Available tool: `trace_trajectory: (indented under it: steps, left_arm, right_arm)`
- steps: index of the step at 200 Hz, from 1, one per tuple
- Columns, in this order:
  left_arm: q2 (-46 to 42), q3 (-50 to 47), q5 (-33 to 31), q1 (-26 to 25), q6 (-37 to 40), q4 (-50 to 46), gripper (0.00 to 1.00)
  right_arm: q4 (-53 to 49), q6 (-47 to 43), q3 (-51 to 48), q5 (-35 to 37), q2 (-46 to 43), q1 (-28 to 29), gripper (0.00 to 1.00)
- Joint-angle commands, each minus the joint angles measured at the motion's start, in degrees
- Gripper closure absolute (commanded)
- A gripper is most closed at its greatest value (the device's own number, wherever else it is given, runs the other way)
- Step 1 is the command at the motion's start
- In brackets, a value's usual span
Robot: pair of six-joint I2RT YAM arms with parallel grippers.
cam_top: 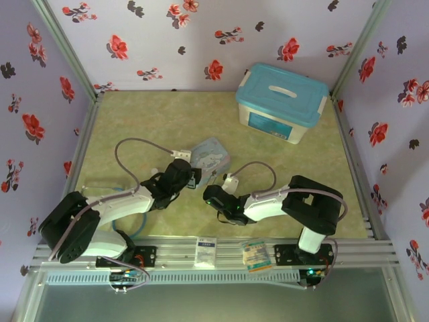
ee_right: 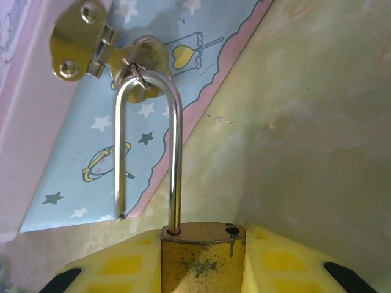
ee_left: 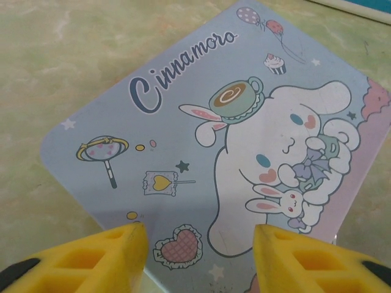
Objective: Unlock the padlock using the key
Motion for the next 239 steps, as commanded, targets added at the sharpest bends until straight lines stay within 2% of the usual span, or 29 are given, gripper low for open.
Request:
trace_trajectory:
  steps: [1, 31, 46, 60, 76, 88, 111, 139, 158, 171, 206, 239]
  left_arm:
    - [-2.63, -2.76, 0.79, 2.26, -5.87, -9.93, 0.43]
    - [-11.25, -2.64, 0.99, 3.13, -14.53, -6.35, 0.32]
    - [-11.71, -0.89, 0.44, 4.44, -15.68, -7.87, 0.28]
    - [-9.56, 0.86, -0.03, 6.33, -16.59, -9.37, 0.24]
    - [-5.52, 0.38, 3.08, 8.53, -17.69, -4.76, 0.24]
    - [-1.32, 1.49, 4.70, 9.61, -18.32, -4.50, 0.23]
    - [4.20, 3.20, 3.75, 9.65, -18.75, -5.64, 0.22]
    - [7.95, 3.51, 1.24, 9.66, -17.15, -5.97, 0.30]
    - [9.70, 3.46, 1.08, 9.63, -15.61, -4.83, 0.43]
    - [11.20, 3.72, 1.18, 9.65, -14.68, -4.83, 0.50]
    - [16.51, 4.61, 1.78, 9.30, -12.38, -4.42, 0.54]
    - [18.03, 2.58, 1.78, 8.69, -12.06, -1.90, 0.56]
  right_arm:
    - [0.71, -1.28, -0.52, 5.05, -2.12, -0.31, 0.75]
    - [1.50, 0.07, -1.26, 4.71, -0.93, 0.59, 0.77]
    - [1.76, 0.59, -1.06, 4.78, -0.27, 1.06, 0.77]
    - [2.55, 1.19, -1.47, 4.73, 0.19, 1.34, 0.78]
    - [3.79, 2.48, -2.77, 5.40, 0.34, 1.40, 0.78]
    - [6.68, 2.97, -4.22, 5.25, 0.47, 0.82, 0.78]
    - [15.12, 1.56, -6.45, 2.66, 1.61, -1.03, 0.79]
    - [18.24, 0.18, -6.77, 2.13, 2.10, -1.22, 0.79]
    - [19.68, 2.66, -7.55, 2.59, 2.89, -1.84, 0.79]
    - [24.28, 3.46, -8.36, 0.98, 4.54, -3.38, 0.79]
    - [36.46, 3.62, -7.98, 1.19, 10.08, -5.33, 0.81]
    - [32.54, 2.94, -6.77, 7.01, 8.78, -5.43, 0.82]
